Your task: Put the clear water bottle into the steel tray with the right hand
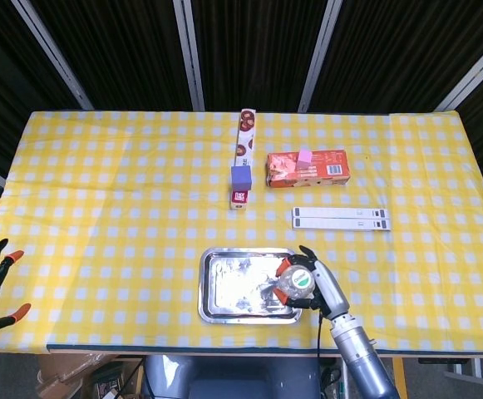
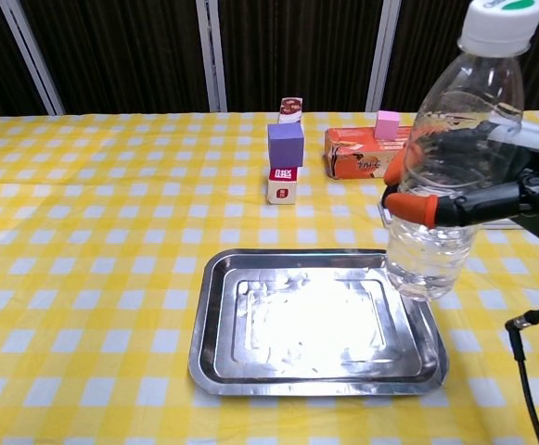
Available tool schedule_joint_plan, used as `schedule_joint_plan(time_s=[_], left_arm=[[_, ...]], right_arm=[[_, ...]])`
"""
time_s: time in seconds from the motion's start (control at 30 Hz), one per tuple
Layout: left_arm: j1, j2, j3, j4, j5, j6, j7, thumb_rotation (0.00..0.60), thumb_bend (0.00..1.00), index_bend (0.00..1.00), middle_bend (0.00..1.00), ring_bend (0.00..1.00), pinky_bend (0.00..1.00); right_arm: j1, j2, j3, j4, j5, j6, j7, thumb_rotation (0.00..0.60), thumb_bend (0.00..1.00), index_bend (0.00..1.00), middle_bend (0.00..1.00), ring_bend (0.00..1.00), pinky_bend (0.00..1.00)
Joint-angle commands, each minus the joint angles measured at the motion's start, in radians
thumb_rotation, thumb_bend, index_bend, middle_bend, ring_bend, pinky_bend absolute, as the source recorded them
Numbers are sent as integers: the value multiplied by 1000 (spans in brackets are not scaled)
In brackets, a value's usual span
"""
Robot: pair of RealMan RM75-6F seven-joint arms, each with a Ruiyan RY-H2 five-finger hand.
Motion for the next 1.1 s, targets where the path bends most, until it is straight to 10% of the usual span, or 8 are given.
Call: schedule_joint_plan(time_s=[0.03, 0.53, 1.1], left_arm=[[-1, -1, 1, -2, 0, -3, 4, 600, 204, 163, 0, 0, 0], [-1, -8, 5, -9, 3, -4, 26, 600, 204, 163, 0, 0, 0], [-5, -1, 4, -4, 3, -8, 6, 600, 203, 164, 0, 0, 0]], right_arm=[[-25, 64, 12, 36, 17, 5, 69, 600, 821, 841, 618, 284, 0], [-99, 235, 2, 216, -92, 6, 344, 600, 821, 841, 618, 287, 0], [-8, -11, -12, 93, -39, -45, 82, 600, 821, 841, 618, 288, 0]])
